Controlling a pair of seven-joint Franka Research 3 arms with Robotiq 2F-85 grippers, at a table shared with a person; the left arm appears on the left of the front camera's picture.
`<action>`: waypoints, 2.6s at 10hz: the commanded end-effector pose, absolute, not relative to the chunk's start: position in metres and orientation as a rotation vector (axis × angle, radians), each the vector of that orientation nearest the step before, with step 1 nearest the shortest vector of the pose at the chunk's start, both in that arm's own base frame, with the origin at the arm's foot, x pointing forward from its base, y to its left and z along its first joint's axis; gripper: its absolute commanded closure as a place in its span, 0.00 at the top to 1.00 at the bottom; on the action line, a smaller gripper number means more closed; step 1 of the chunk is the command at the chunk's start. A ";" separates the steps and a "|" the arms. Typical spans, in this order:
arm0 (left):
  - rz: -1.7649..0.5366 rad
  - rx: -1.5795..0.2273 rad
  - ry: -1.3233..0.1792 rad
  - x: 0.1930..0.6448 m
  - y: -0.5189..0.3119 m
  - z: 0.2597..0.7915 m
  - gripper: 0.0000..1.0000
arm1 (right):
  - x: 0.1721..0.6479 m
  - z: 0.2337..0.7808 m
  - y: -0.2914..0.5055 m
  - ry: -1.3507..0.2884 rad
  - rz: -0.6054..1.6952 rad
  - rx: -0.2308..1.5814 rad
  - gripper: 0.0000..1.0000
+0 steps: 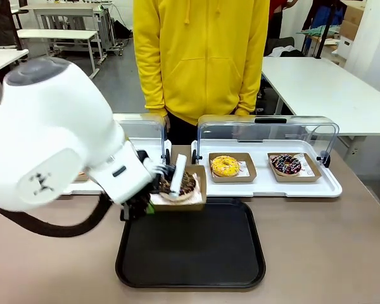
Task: Move the second donut from the left to the tray.
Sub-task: Pick up the Paper togo box containing the Donut indicated by the person and place it on the Handle tray.
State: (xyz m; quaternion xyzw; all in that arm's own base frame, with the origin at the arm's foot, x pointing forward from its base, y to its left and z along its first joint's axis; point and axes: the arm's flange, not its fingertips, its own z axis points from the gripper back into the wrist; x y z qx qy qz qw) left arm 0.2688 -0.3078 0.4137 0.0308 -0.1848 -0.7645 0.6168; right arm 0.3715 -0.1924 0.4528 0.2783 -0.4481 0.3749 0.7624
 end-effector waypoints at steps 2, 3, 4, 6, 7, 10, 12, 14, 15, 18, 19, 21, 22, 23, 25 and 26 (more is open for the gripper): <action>-1.753 0.112 -0.403 0.233 -0.307 0.360 0.02 | 0.374 0.454 -0.192 -1.011 0.823 0.604 1.00; -1.776 0.098 -0.377 0.229 -0.316 0.349 0.02 | 0.374 0.454 -0.192 -1.011 0.823 0.604 1.00; -1.785 0.102 -0.364 0.224 -0.321 0.342 0.02 | 0.374 0.454 -0.192 -1.011 0.823 0.604 1.00; -1.774 0.102 -0.364 0.227 -0.329 0.326 0.02 | 0.374 0.454 -0.192 -1.011 0.823 0.604 1.00; -1.782 0.097 -0.354 0.228 -0.333 0.318 0.02 | 0.374 0.454 -0.192 -1.011 0.823 0.604 1.00; -1.782 0.099 -0.337 0.229 -0.336 0.308 0.02 | 0.374 0.454 -0.192 -1.011 0.823 0.604 1.00; -1.776 0.096 -0.330 0.232 -0.336 0.305 0.02 | 0.374 0.454 -0.192 -1.011 0.823 0.604 1.00; -1.778 0.091 -0.331 0.235 -0.334 0.306 0.59 | 0.374 0.454 -0.192 -1.011 0.823 0.604 1.00; -1.772 0.098 -0.335 0.234 -0.331 0.310 0.59 | 0.374 0.454 -0.192 -1.011 0.823 0.604 1.00; -1.745 0.093 -0.328 0.237 -0.319 0.334 1.00 | 0.374 0.454 -0.192 -1.011 0.823 0.604 1.00; -1.747 0.092 -0.333 0.238 -0.317 0.345 1.00 | 0.374 0.454 -0.192 -1.011 0.823 0.604 1.00; -1.753 0.114 -0.329 0.238 -0.317 0.366 1.00 | 0.374 0.454 -0.192 -1.011 0.823 0.604 1.00; -1.767 0.111 -0.328 0.239 -0.319 0.370 1.00 | 0.374 0.454 -0.192 -1.011 0.823 0.604 1.00; -1.773 0.111 -0.322 0.240 -0.320 0.372 1.00 | 0.374 0.454 -0.192 -1.011 0.823 0.604 1.00; -1.816 0.071 -0.330 0.243 -0.314 0.377 1.00 | 0.374 0.454 -0.192 -1.011 0.823 0.604 1.00; -1.760 0.128 -0.334 0.248 -0.335 0.373 1.00 | 0.374 0.454 -0.192 -1.011 0.823 0.604 1.00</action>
